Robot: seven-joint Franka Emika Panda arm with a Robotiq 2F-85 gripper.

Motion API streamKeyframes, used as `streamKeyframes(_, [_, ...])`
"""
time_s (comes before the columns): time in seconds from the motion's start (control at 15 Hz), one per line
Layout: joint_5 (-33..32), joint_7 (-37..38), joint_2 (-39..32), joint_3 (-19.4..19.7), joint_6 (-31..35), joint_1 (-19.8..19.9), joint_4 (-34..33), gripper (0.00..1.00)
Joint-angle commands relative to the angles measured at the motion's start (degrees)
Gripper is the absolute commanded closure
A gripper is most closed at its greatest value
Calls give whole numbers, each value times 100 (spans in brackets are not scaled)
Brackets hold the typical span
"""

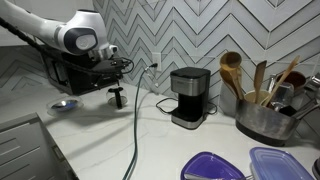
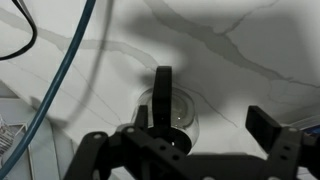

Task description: Pick up the carafe and slot it onto the coffee drip pan of the coffee machine

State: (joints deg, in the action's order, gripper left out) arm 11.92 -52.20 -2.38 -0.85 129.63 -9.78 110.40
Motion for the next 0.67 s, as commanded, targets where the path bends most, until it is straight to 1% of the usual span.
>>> streamKeyframes(0.0, [-16,16,-2,-197,-11,191,-14,0])
streamKeyframes(0.07, [-16,16,-2,-198,-11,191,-15,0])
streamKeyframes(0.2, [348,-441,-155,-257,8,240,-139,0])
streamKeyframes(0.6, [994,-1505,-640,-441,317,456,-433,0])
